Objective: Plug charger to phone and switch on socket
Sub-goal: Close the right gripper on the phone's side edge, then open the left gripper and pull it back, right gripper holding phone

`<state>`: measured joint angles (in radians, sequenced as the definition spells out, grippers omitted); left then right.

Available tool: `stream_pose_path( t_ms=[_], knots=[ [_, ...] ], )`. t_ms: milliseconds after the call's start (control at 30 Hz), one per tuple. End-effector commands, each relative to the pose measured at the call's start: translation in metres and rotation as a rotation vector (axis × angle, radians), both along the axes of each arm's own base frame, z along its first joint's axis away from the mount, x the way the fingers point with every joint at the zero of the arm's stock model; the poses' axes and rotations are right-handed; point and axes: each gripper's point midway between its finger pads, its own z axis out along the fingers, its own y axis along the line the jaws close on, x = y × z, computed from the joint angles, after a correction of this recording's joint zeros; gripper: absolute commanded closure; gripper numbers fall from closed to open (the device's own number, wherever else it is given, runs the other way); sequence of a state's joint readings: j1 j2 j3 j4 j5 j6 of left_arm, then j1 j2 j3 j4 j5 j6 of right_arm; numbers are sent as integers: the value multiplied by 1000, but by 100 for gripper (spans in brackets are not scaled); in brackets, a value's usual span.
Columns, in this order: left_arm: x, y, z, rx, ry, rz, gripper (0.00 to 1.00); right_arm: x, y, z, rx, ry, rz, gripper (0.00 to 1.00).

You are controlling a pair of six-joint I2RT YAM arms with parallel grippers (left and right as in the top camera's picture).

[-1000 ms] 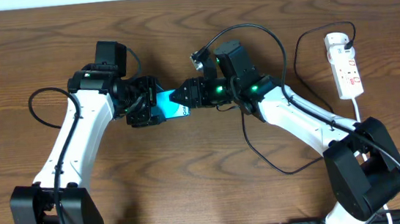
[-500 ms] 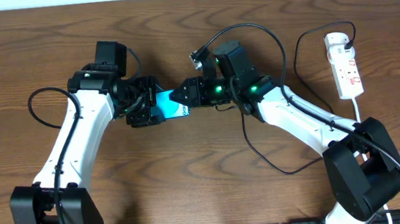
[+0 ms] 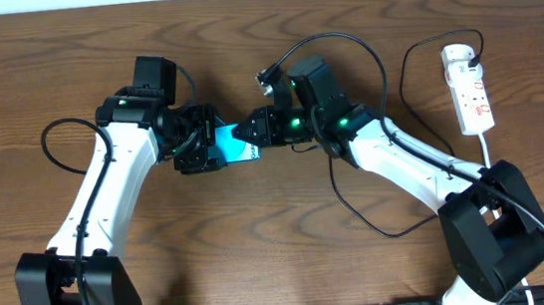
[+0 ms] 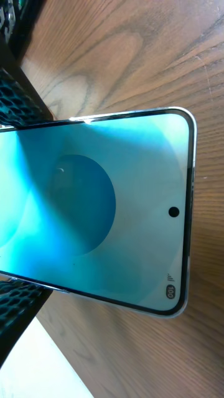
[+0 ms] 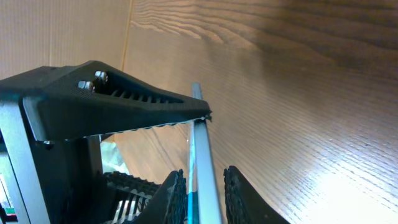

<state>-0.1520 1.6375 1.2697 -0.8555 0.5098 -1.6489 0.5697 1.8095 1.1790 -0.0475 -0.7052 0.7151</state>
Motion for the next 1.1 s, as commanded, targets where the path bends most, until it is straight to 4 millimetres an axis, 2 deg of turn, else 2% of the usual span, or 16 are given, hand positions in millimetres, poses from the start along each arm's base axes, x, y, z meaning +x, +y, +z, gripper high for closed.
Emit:
stream_pose_path(
  t_ms=[0, 400, 833, 1067],
  knots=[
    [0, 0, 1, 6, -6, -6, 93, 0, 6, 3, 4, -21, 16, 80],
    [0, 0, 1, 6, -6, -6, 93, -2, 8, 3, 4, -20, 22, 86],
    [-1, -4, 2, 5, -10, -18, 93, -3, 9, 3, 4, -21, 25, 87],
    [-1, -4, 2, 5, -10, -18, 93, -3, 9, 3, 4, -21, 26, 99]
  ],
)
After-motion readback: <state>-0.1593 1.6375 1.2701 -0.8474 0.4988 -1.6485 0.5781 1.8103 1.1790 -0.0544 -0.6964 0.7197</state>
